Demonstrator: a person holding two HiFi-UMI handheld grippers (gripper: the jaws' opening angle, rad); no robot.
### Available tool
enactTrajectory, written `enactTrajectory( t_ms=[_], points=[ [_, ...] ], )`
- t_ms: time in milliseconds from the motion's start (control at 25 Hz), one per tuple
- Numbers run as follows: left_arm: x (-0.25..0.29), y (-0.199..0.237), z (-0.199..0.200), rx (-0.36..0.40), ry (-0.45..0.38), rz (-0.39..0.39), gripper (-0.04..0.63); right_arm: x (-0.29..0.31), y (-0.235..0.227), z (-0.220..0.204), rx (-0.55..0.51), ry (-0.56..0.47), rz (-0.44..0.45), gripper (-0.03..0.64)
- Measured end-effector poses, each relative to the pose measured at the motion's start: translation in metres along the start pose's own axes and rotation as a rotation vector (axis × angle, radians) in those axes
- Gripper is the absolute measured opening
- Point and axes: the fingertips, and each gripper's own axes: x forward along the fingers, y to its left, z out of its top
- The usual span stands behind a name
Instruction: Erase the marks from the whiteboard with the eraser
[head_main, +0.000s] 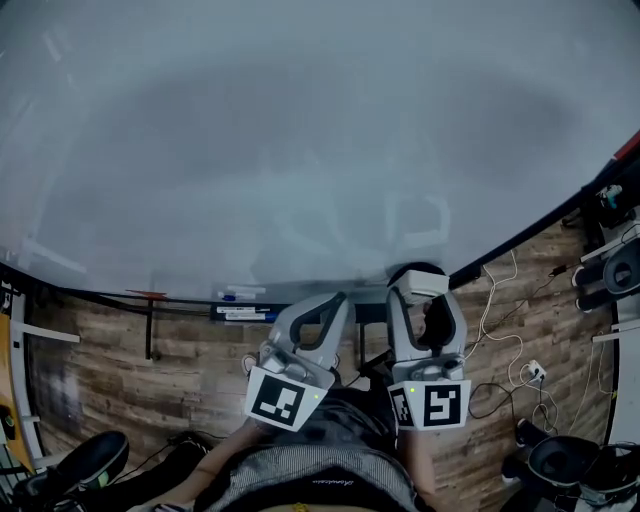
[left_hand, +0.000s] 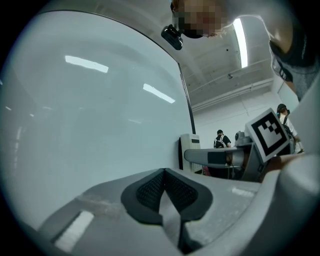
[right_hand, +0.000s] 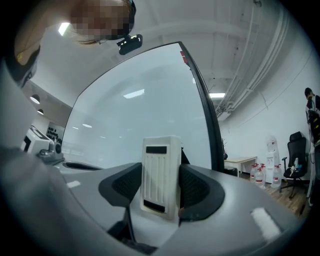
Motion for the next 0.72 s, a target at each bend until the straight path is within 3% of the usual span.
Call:
enactTrajectory(
  t_ms=[200,400,720],
  points=[
    [-0.016,0.002,0.006,0.025,-0.013,-0.038,0.003,-0.005,0.017,0.010,-0.005,-0.007,-0.014,0.241],
    [-0.032,0.034,0.007,0.053,-0.026,-0.073,0.003,0.015,0.055,0.006,-0.009,0.006,-0.014,0.241],
    [-0.065,0.075,0.003,0.034,-0.021,-0.078,0.003,0.031,0.107,0.003,-0.017,0.000,-0.016,0.241]
  ],
)
